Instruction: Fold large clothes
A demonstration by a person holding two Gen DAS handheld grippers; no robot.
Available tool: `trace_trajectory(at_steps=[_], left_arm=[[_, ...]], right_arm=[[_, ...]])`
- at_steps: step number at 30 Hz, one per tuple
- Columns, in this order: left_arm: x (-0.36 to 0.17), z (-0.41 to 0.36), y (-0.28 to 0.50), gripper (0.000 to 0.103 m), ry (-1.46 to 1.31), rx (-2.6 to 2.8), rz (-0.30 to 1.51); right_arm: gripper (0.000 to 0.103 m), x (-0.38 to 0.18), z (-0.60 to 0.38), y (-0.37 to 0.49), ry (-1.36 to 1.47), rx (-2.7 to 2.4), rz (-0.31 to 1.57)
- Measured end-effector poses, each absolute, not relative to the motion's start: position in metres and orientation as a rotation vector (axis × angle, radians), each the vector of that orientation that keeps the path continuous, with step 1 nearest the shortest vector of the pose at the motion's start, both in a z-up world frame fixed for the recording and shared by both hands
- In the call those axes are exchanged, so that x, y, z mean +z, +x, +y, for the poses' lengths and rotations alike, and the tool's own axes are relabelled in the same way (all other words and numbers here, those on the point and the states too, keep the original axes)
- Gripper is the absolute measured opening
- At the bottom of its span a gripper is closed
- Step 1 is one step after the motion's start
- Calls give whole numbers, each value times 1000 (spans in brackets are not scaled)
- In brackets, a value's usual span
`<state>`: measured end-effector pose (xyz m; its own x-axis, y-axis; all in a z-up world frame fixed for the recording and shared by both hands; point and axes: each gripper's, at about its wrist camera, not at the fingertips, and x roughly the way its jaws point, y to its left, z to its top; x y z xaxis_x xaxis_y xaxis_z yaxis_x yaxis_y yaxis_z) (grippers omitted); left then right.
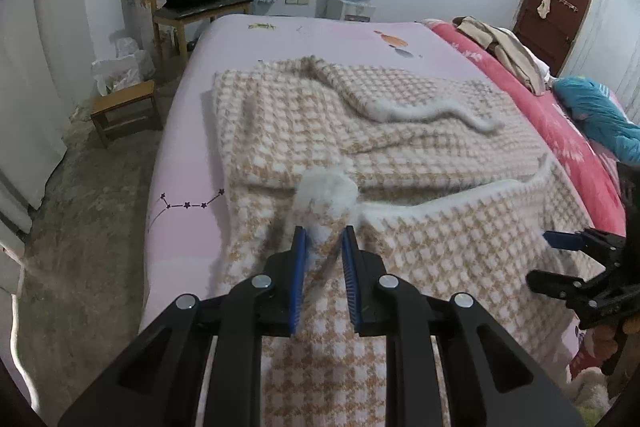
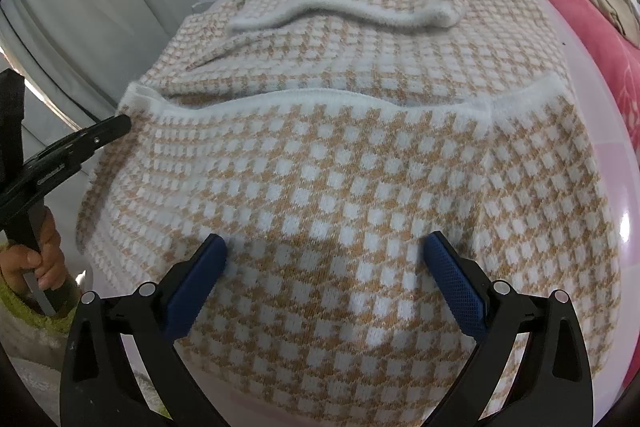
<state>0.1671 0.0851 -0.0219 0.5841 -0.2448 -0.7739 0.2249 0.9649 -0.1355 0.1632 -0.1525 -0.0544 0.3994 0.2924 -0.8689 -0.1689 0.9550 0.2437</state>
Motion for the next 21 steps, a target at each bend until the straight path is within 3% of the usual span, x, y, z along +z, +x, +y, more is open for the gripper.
trace_trajectory(at_steps=[15,21], left_arm=[[-35,96,192,23,-54,-238,1007],[-45,96,182,33,-50,-234,1073]], right_arm=[[95,-55,-155,162,123,294,1123],[95,-55,-155,162,122,294,1124]])
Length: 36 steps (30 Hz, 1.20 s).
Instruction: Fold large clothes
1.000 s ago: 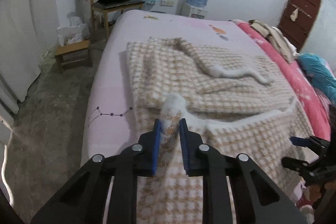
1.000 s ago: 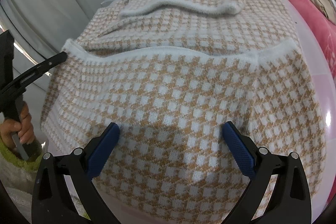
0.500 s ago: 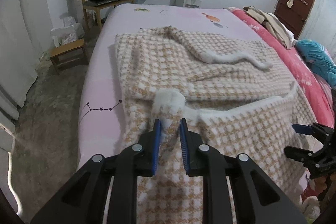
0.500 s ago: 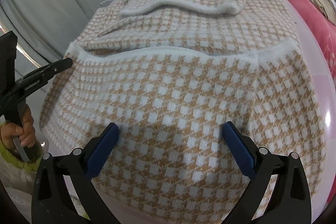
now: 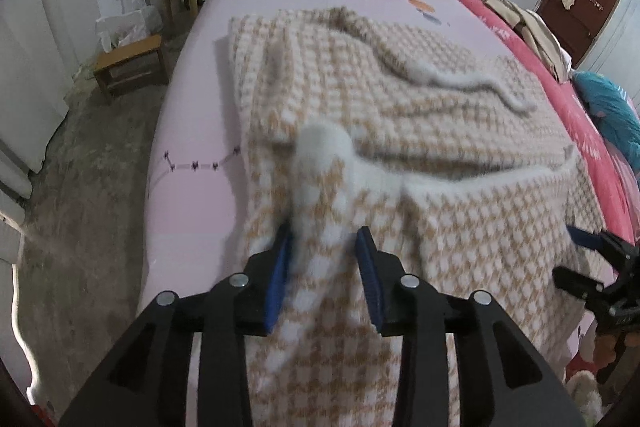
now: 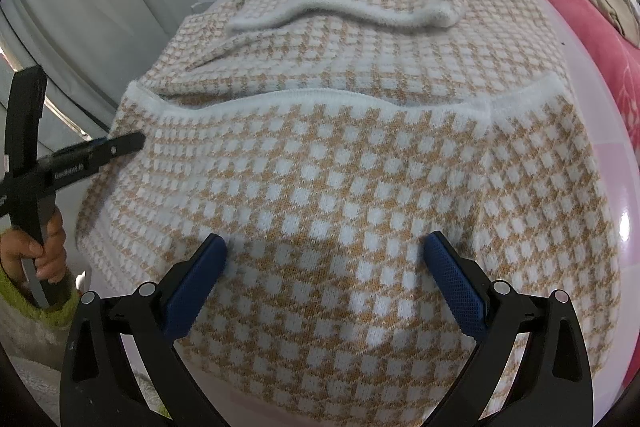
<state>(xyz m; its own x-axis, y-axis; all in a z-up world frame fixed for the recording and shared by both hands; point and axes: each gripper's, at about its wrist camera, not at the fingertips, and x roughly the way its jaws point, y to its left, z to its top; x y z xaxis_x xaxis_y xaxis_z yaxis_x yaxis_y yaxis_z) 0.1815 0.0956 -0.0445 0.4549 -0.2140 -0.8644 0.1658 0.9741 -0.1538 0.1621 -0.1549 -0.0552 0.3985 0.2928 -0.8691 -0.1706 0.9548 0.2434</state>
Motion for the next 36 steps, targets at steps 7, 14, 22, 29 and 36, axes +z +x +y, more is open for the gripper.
trace_trajectory(at_steps=[7,14,22,29,36], left_arm=[[-46,95,178,34,-51,-219,1079],[-48,86,176,39,35,-192,1081],[-49,80,175,39,62,-142,1056],[-48,65,167,39,153,-66,995],[-48,62,166,38,171,-49,994]], right_arm=[[95,-55,-154,162,122,292,1124],[95,-54,-157,161,121,294,1124],[95,-49,-164,156,126,297,1106],[91,-22,-229,140,210,207,990],[77,-12,-295,154,277,90,946]])
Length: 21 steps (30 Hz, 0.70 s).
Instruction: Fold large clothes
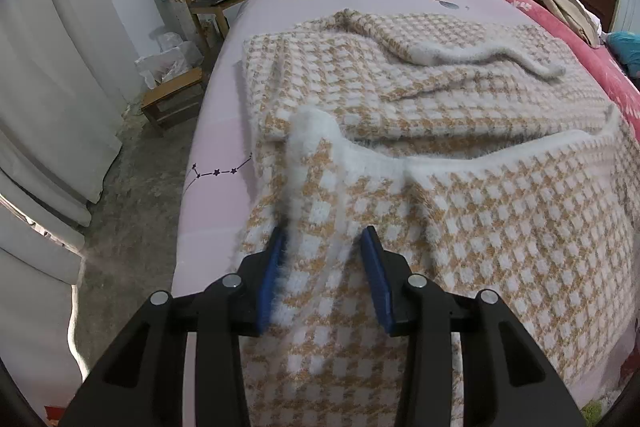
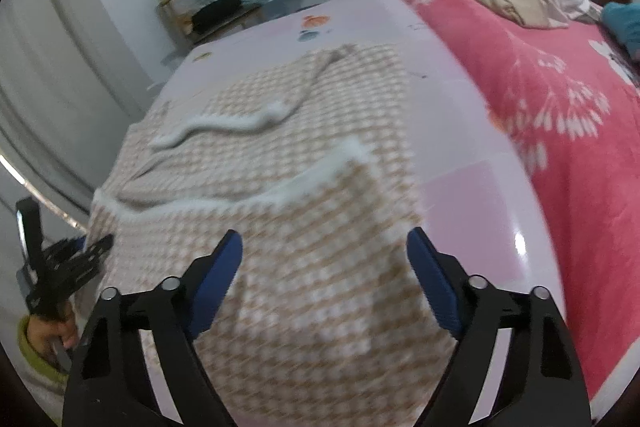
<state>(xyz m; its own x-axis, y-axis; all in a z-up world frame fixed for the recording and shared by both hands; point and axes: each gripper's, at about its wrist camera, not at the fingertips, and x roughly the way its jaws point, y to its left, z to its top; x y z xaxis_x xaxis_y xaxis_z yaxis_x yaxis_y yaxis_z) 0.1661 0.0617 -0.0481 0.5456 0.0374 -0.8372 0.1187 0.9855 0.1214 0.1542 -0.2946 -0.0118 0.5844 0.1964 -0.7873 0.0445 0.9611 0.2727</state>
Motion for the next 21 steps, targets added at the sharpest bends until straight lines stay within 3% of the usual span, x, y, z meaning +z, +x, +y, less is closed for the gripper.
trace_trajectory(at_steps=[10,15,21], left_arm=[[-49,59,167,38,180,-40,995],[-49,59,167,38,181,-40,995],[-48,59,167,39,182,-38,997]], right_arm=[[42,-35,-296,197,287,99,994],[39,-42,-294,183,250,105,1025],[25,-38,-291,166,220,113,1037]])
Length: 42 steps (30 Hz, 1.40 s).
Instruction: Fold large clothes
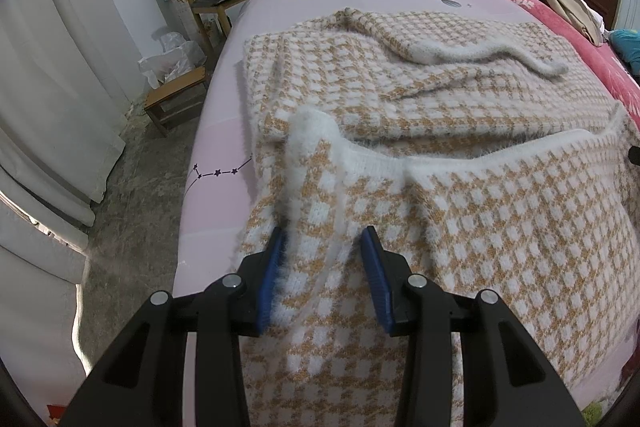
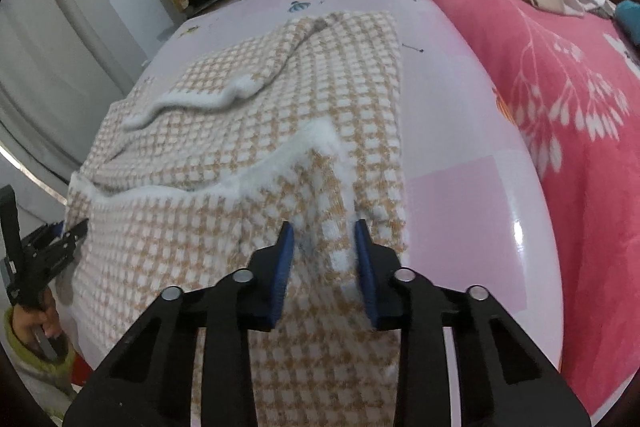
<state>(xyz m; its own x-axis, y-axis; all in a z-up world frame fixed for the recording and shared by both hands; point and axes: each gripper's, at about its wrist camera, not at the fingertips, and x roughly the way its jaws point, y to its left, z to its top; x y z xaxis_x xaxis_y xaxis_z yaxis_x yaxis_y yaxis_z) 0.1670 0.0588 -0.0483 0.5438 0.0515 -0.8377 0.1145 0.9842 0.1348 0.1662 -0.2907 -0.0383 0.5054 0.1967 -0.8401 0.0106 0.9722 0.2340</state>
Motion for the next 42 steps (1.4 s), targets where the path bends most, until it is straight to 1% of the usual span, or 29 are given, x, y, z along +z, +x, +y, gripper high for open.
trace_trajectory(at_steps=[12,26,29,31,32,33,34,35,38,42], left_arm=[[-48,59,168,39,177,-33,1004],[-48,60,168,39,175,-33,1004],[-48,60,168,39,163,-37,1003],[-47,64,167,38,138,-44,993],[-46,66,165,31,128,-45,983],[-45,67,164,27,125,-43,976],[-42,69,162,19,121,-44,962],[-38,71,159,14,114,-51,948],[-21,79,147,9,71,-74,892],[17,87,125,8,38,-98,780]], right_arm=[[25,-48,-273,180,94,56,1031],[25,-50,-268,183,74,37,1025],[18,-47,-267,179,65,26,1016],[8,-43,-267,175,70,26,1005],[8,-39,-268,172,79,27,991],[6,-36,-269,169,86,28,979],[6,-32,-270,165,92,28,965],[6,-27,-271,161,97,27,949],[5,-6,-274,145,121,31,892],[5,34,-276,123,133,23,774]])
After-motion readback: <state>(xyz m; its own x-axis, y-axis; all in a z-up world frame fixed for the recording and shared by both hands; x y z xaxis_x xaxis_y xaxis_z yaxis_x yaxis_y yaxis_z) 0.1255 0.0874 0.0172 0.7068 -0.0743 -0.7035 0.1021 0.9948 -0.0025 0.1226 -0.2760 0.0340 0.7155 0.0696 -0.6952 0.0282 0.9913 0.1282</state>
